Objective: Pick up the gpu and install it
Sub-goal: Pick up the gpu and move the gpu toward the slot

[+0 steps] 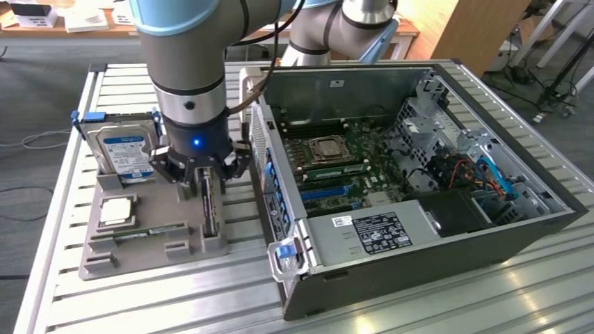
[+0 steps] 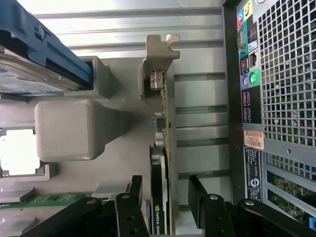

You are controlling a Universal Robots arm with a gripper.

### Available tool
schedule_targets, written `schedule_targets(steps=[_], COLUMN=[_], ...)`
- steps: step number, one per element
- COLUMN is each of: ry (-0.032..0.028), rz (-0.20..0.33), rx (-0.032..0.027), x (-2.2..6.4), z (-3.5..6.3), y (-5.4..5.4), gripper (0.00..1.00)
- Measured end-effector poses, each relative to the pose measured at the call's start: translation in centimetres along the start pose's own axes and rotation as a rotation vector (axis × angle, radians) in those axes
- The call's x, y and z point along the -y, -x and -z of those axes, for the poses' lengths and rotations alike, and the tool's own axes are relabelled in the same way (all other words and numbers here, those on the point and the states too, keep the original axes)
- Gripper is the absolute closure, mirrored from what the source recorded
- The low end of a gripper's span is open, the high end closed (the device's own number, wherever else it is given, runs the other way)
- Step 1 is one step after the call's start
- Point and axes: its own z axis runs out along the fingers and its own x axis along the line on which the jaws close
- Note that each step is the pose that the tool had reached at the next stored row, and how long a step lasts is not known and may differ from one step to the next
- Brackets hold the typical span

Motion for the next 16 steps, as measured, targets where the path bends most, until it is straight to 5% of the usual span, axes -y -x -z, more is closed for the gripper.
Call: schedule_targets(steps=[16], ry=[-0.0001], rz=[0.000], rx=[-0.0001], x=[0.04], z=[-0.31], y=[-0.32], gripper=[0.50])
